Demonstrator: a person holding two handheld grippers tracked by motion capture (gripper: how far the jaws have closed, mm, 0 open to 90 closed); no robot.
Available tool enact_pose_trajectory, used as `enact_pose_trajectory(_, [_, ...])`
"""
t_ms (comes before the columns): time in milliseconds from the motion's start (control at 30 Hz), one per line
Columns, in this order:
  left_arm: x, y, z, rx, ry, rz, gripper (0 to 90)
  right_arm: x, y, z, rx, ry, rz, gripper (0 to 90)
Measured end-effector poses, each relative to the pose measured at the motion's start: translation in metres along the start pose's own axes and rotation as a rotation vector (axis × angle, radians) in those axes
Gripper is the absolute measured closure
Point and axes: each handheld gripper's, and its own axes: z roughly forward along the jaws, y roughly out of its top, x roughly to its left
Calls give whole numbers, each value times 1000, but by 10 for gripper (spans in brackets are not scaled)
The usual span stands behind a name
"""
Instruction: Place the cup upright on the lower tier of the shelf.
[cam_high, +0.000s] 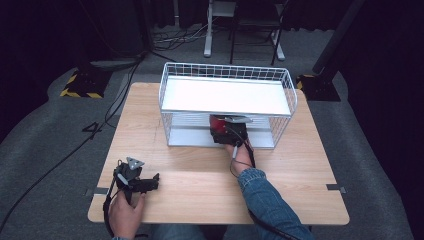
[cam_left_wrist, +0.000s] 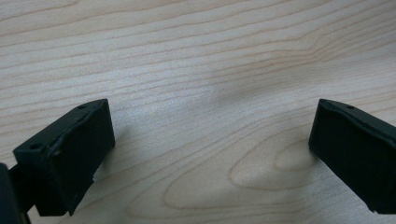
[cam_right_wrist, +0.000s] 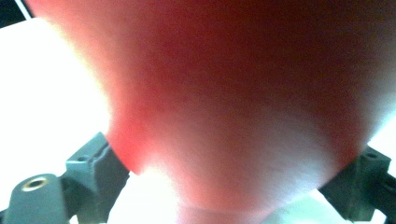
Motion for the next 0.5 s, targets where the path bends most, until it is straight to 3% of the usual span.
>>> enact_pose_trajectory(67, [0, 0, 0, 0, 0, 0, 5, -1, -2, -3, -1, -10, -20, 3])
enact_pose_trajectory(233, [0, 0, 0, 0, 0, 0, 4, -4, -7, -12, 9, 32, -29, 0])
enact_pose_trajectory(500, [0, 0, 0, 0, -2, 1, 4, -5, -10, -40, 18, 49, -41, 0])
